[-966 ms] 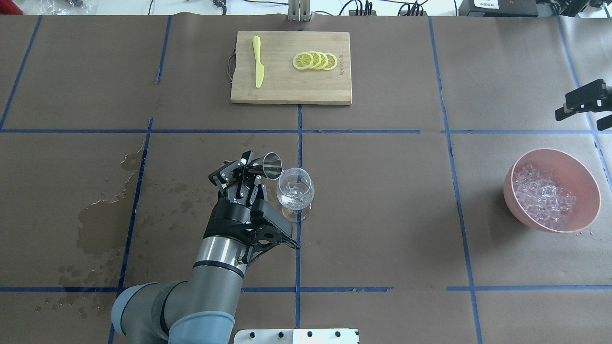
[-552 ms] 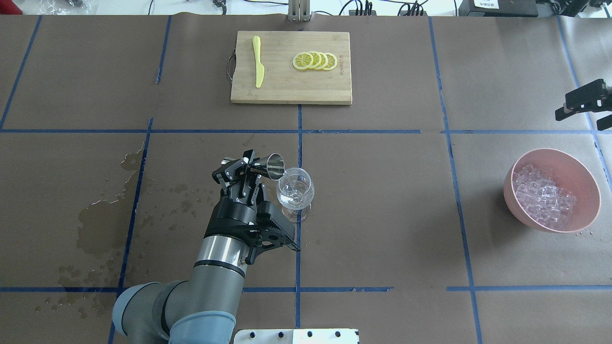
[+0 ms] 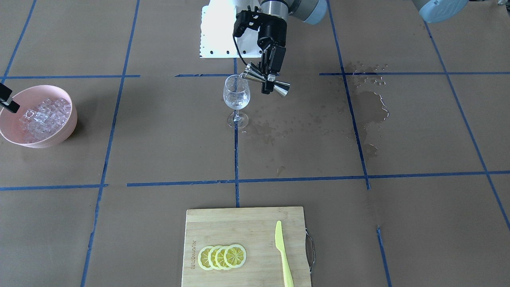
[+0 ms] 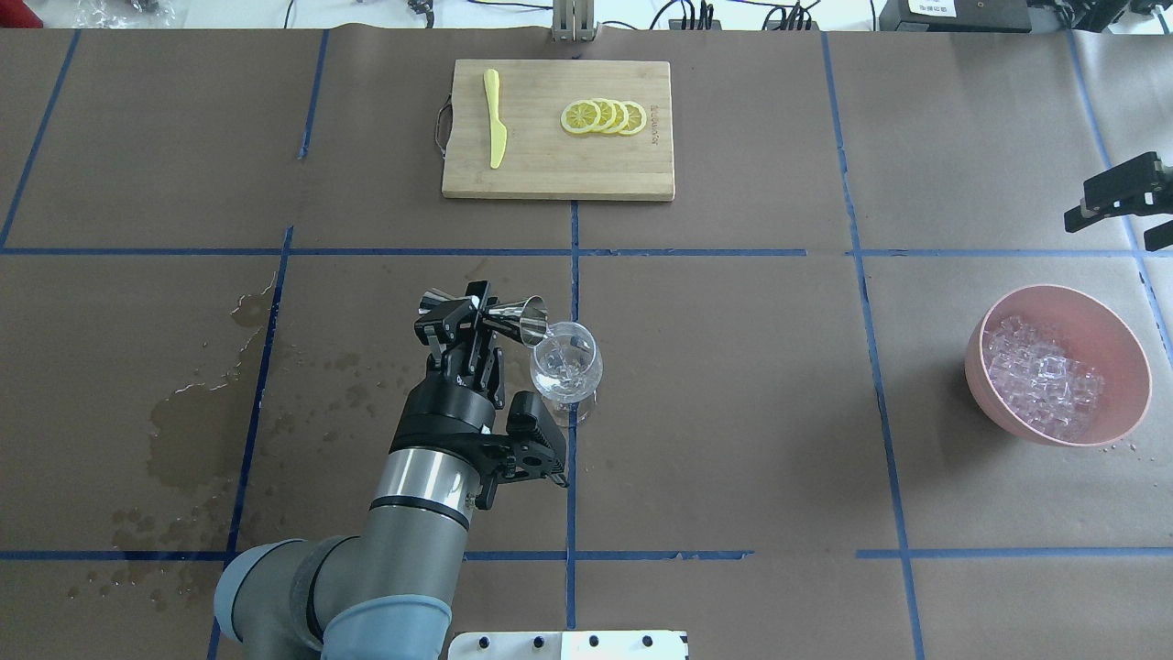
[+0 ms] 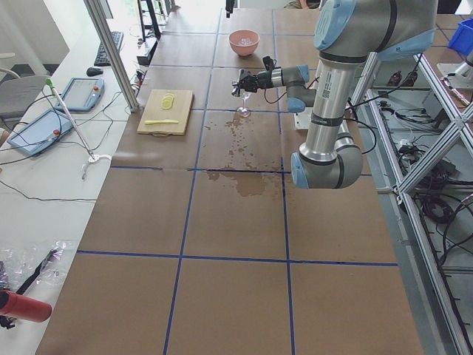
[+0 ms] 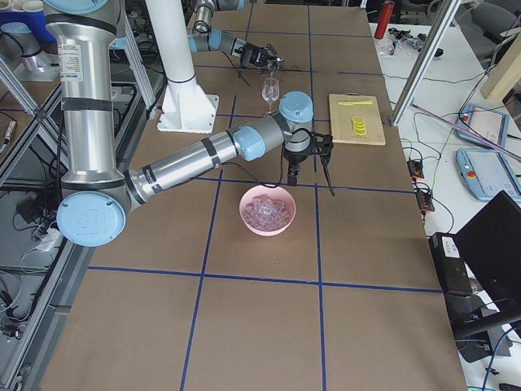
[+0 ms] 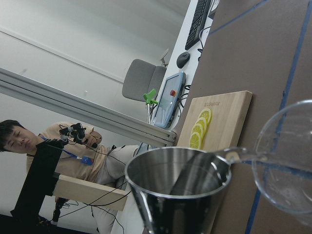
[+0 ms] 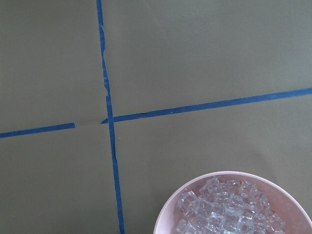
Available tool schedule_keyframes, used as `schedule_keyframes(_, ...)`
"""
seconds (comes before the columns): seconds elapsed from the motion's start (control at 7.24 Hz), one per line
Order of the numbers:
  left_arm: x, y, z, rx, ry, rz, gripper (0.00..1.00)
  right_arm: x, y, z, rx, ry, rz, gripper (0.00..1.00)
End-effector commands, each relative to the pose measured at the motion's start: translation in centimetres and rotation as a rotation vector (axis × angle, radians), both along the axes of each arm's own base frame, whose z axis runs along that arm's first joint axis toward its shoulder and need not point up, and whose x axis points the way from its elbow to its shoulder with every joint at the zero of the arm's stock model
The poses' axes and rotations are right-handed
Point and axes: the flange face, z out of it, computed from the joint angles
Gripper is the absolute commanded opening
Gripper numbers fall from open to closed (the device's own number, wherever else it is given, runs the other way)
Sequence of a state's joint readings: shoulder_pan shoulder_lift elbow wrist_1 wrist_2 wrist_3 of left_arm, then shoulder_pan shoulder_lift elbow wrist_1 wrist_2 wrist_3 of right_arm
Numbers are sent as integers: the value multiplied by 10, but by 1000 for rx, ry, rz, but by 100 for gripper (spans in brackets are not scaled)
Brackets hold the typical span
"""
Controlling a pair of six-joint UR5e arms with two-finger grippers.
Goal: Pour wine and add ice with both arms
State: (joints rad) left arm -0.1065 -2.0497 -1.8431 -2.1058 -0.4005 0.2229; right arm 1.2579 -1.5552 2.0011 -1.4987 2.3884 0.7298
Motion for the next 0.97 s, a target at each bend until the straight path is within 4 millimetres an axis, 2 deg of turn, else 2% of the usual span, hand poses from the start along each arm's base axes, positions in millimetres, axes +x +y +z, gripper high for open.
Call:
schedule_keyframes(0.0,-3,-1,-2,36,-107,-14,0,0,0,1,-2,1,-1,100)
schedule_keyframes(0.55,-7,-2,-2,85,-262,-47,0,0,0,0,0,-1,-1,100)
schedule_keyframes(0.83,-3,-2,1,87,-277,-51,0,1,3,3,-5,1,-1,100)
